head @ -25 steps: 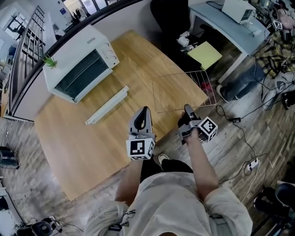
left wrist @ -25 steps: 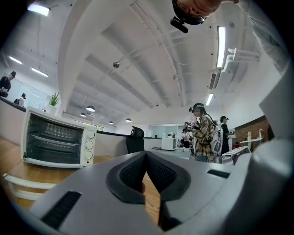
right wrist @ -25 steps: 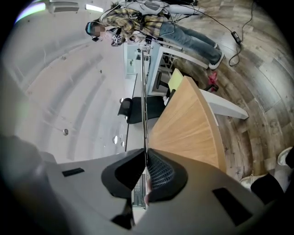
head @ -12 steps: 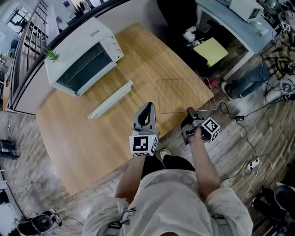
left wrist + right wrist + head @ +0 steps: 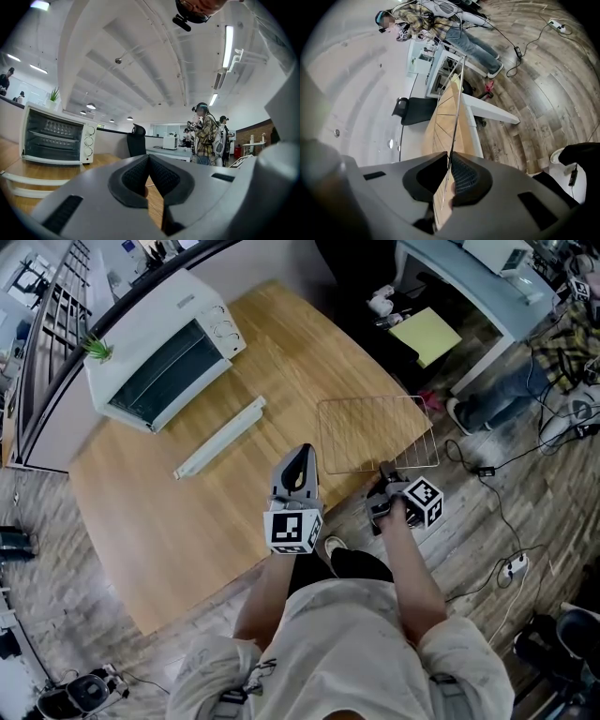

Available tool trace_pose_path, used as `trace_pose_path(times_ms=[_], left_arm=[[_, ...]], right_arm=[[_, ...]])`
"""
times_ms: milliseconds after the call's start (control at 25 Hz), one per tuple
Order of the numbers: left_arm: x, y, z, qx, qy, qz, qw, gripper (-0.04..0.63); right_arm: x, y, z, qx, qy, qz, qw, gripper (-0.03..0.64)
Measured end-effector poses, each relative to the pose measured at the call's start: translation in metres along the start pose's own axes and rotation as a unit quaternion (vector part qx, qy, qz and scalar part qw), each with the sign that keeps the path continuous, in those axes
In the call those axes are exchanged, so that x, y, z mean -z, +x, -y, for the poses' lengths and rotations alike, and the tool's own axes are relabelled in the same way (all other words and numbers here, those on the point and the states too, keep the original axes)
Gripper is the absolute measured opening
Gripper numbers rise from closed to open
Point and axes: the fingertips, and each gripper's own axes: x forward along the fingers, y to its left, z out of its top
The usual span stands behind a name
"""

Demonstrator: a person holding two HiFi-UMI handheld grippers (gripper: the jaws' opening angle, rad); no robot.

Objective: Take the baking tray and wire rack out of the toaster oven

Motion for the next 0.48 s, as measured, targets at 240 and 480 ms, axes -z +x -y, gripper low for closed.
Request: trace_pose_path(times_ms=[240, 480], left_arm=[[0.003, -0.005, 0.006, 0.004, 0.003, -0.005, 1.0, 0.015], [0.005, -0.01, 0.009, 0.003, 0.002, -0.009, 1.0, 0.015]], right_arm=[[-0.001, 0.001, 0.022, 0.011, 0.003, -0.003, 1.0, 0.057], [0.001, 0.002, 0.019, 0.0, 0.0, -0.012, 1.0, 0.057]])
